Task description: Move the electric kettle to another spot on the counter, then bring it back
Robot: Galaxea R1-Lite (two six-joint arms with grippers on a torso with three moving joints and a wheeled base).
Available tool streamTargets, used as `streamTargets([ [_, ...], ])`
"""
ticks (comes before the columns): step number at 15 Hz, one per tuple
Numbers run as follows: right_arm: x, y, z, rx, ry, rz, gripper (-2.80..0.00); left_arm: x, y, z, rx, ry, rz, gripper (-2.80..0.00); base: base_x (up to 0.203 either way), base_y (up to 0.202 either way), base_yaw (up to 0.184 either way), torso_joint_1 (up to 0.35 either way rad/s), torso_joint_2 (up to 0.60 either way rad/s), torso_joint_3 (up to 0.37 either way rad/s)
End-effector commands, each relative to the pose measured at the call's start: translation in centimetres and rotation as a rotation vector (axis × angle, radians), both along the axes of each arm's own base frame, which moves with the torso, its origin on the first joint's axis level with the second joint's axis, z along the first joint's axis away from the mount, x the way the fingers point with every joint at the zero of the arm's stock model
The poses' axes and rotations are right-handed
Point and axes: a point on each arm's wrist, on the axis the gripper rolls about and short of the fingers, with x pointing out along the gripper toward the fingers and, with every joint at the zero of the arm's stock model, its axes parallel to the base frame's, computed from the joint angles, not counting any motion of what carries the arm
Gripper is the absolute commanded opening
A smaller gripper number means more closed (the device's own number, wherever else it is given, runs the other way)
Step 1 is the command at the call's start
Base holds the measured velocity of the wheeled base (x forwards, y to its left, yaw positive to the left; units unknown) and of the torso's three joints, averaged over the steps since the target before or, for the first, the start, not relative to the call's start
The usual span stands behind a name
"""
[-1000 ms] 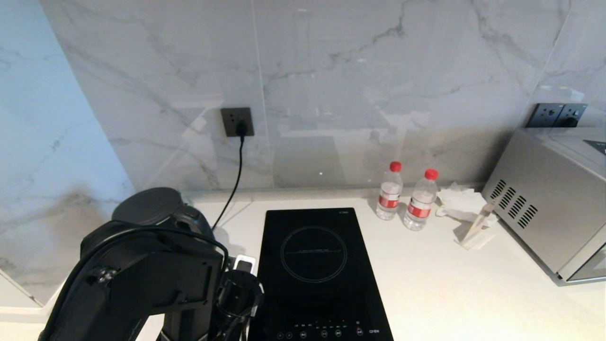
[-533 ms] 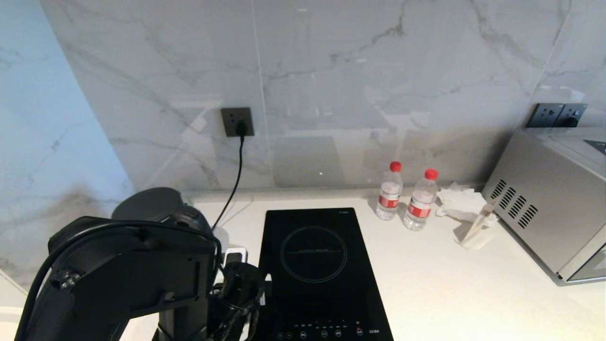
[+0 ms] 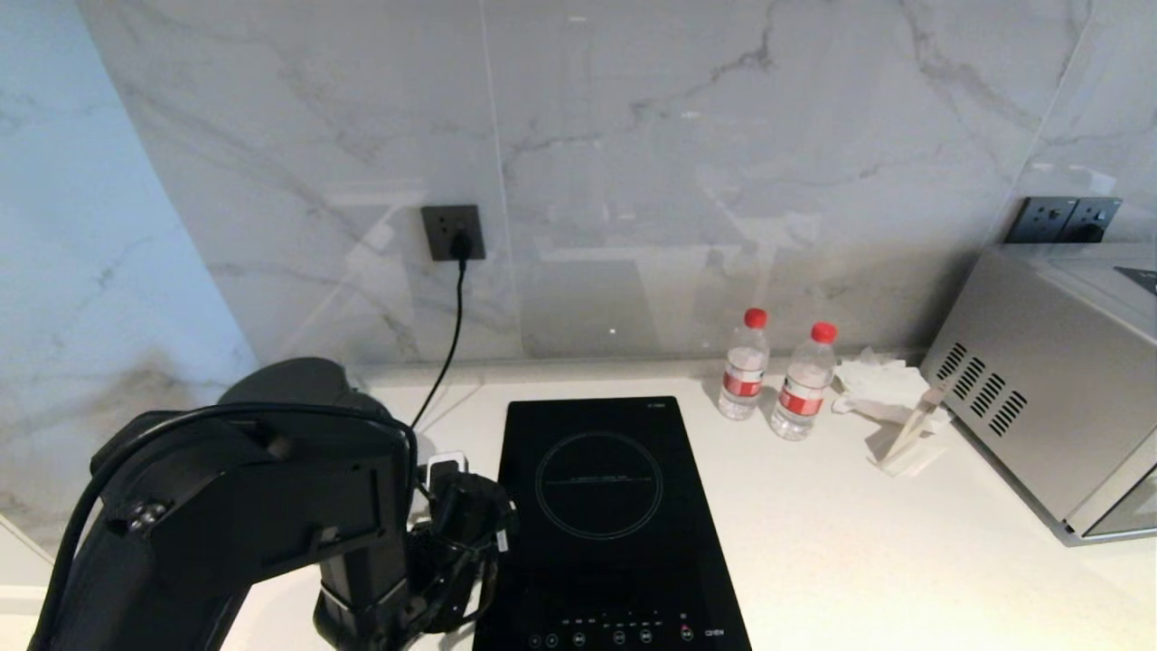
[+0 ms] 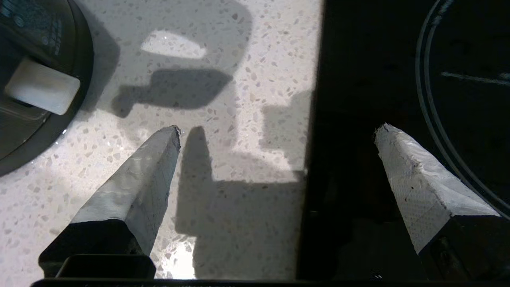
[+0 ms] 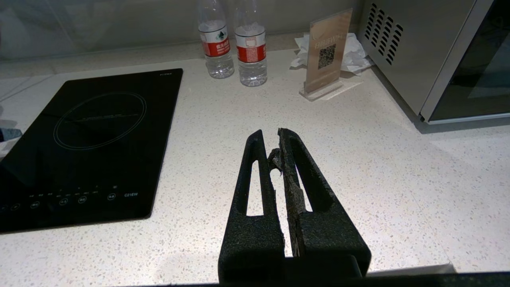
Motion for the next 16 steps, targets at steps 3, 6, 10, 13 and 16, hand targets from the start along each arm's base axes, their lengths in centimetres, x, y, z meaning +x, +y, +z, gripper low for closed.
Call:
streamTargets([
  [3,0.0,0.0,0.0,0.0,0.0,0.0,-2.8,0.3,0.4,-0.8,0.023,0.03,0.022,0.0,0.0,0.0,0.0,0.0,0.0,0.0],
  [6,0.0,0.0,0.0,0.0,0.0,0.0,-2.8,0.8,1.2,-0.8,0.03,0.032,0.044,0.0,0.0,0.0,0.0,0.0,0.0,0.0],
  [10,0.0,0.0,0.0,0.0,0.0,0.0,-2.8,1.3,1.7,-0.7,0.039,0.026,0.055,0.0,0.0,0.0,0.0,0.0,0.0,0.0],
  [13,0.0,0.0,0.0,0.0,0.0,0.0,-2.8,1.7,1.5,-0.9,0.039,0.017,0.06,0.0,0.0,0.0,0.0,0.0,0.0,0.0],
  [16,0.0,0.0,0.0,0.0,0.0,0.0,-2.8,1.7,1.5,-0.9,0.039,0.015,0.061,0.0,0.0,0.0,0.0,0.0,0.0,0.0],
])
